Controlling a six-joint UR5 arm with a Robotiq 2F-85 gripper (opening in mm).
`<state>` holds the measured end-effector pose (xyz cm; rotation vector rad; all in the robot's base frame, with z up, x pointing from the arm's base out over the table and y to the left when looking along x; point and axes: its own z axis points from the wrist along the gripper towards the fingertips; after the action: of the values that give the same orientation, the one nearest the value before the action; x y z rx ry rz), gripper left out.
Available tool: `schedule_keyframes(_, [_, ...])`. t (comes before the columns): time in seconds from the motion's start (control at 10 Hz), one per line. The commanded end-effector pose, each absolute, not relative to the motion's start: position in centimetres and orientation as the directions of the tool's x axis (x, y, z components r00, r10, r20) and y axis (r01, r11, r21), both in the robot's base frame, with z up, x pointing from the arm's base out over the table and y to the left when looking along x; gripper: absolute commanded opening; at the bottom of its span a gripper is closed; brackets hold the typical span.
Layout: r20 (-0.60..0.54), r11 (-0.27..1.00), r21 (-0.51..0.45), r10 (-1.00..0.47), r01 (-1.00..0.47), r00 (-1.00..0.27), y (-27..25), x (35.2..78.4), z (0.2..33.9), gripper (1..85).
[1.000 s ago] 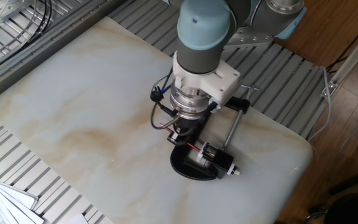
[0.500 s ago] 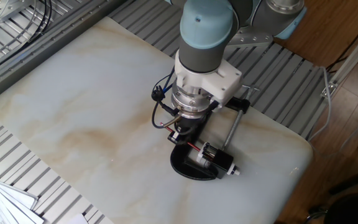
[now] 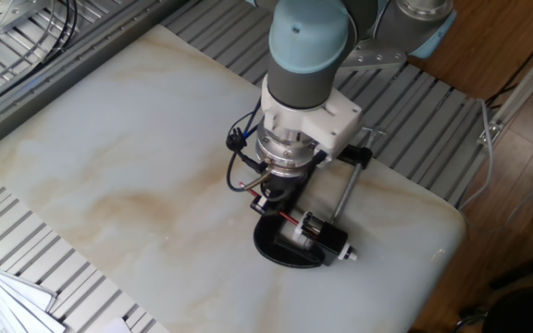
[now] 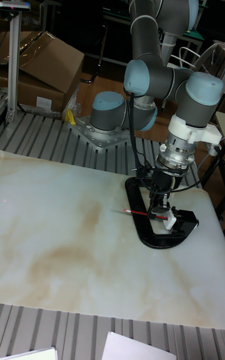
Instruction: Insert the pencil into the pencil sharpener
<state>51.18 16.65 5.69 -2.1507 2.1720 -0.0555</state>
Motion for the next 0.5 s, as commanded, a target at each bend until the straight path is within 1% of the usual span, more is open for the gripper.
schedule_keyframes(0.0, [-0.083,0.013,-0.096,-0.997,-0.995,-0.005,17.5,51.5,5.5,1.3])
schedule_keyframes(0.1, [-0.068,0.005,-0.111,-0.998,-0.994,0.002,16.8,51.8,5.3,6.7])
schedule_keyframes(0.2, [-0.085,-0.020,-0.114,-0.996,-0.993,0.030,16.8,51.7,5.2,52.0])
schedule_keyframes(0.3, [-0.085,-0.033,-0.117,-0.995,-0.993,0.043,16.5,51.8,5.3,65.0])
schedule_keyframes(0.4, [-0.077,-0.036,-0.114,-0.996,-0.993,0.045,16.3,51.9,5.6,71.0])
